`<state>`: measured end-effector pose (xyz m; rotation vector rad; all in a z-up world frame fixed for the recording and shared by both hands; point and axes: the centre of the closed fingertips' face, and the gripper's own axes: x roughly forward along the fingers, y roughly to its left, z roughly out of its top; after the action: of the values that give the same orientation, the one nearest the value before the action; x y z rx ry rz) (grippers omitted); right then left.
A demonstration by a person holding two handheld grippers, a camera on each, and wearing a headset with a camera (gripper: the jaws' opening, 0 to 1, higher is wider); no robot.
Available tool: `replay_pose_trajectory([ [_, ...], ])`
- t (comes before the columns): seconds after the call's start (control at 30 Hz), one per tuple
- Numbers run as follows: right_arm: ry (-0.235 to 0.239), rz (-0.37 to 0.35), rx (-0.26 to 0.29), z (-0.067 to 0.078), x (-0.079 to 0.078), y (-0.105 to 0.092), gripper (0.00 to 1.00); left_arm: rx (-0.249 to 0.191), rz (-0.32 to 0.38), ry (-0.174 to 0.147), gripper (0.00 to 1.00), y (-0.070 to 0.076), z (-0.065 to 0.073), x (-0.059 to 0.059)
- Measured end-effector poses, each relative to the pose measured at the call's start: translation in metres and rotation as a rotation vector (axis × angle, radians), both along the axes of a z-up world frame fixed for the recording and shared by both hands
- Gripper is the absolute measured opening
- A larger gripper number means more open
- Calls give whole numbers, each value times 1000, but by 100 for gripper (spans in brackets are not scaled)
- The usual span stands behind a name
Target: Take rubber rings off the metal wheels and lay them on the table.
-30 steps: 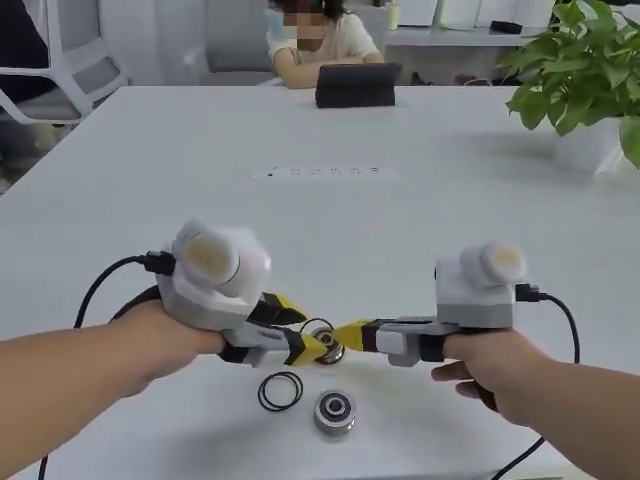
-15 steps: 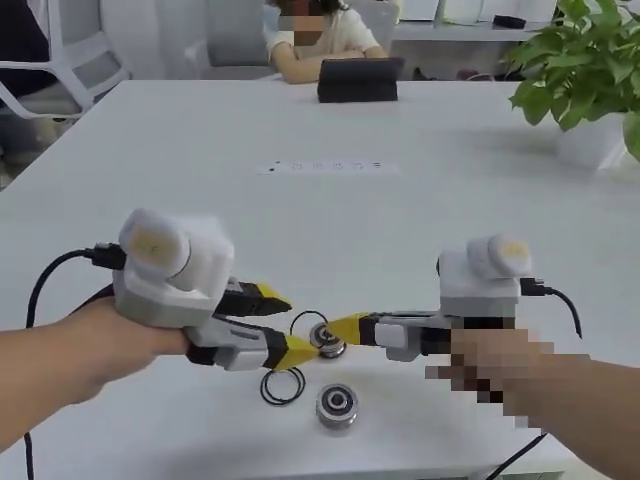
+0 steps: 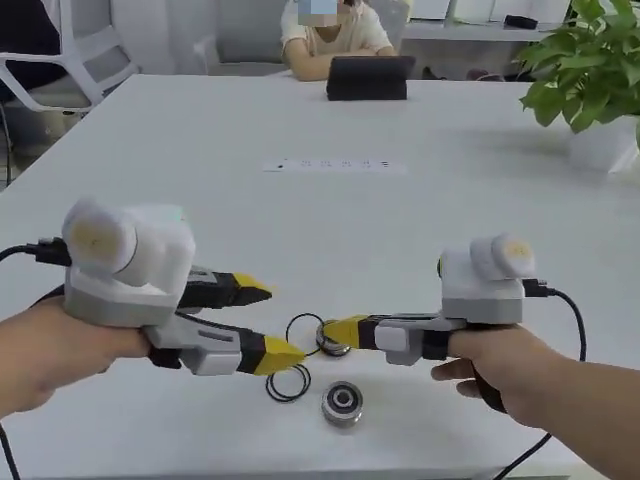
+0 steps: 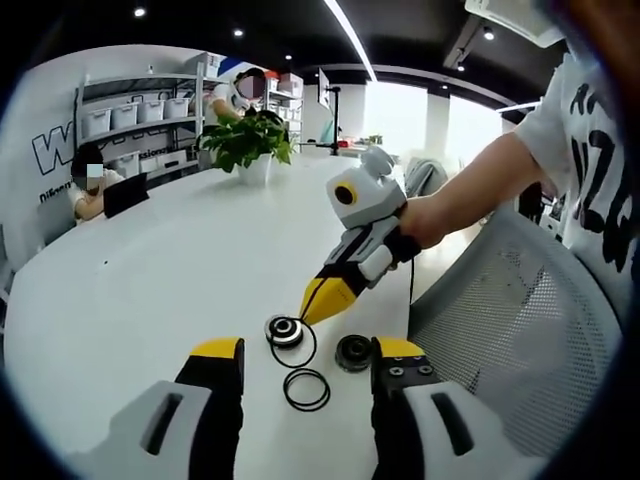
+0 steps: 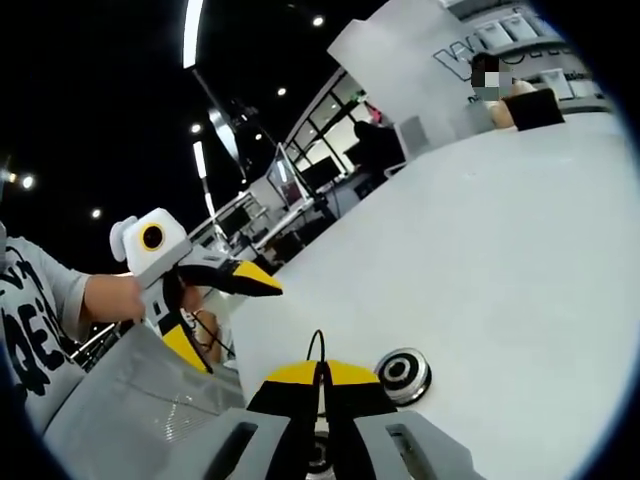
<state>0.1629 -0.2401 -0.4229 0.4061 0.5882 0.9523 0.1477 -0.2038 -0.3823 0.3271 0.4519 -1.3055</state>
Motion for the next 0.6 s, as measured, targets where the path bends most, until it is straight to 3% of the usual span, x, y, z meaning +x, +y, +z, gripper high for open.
replay_pose_trajectory([
  [0.33, 5, 47, -6, 0, -6, 12, 0, 6, -14, -10, 59, 13, 3, -9],
  [0.6, 14, 87, -23, -2, -9, 22, 0, 17, -14, -10, 65, 22, 0, -10],
])
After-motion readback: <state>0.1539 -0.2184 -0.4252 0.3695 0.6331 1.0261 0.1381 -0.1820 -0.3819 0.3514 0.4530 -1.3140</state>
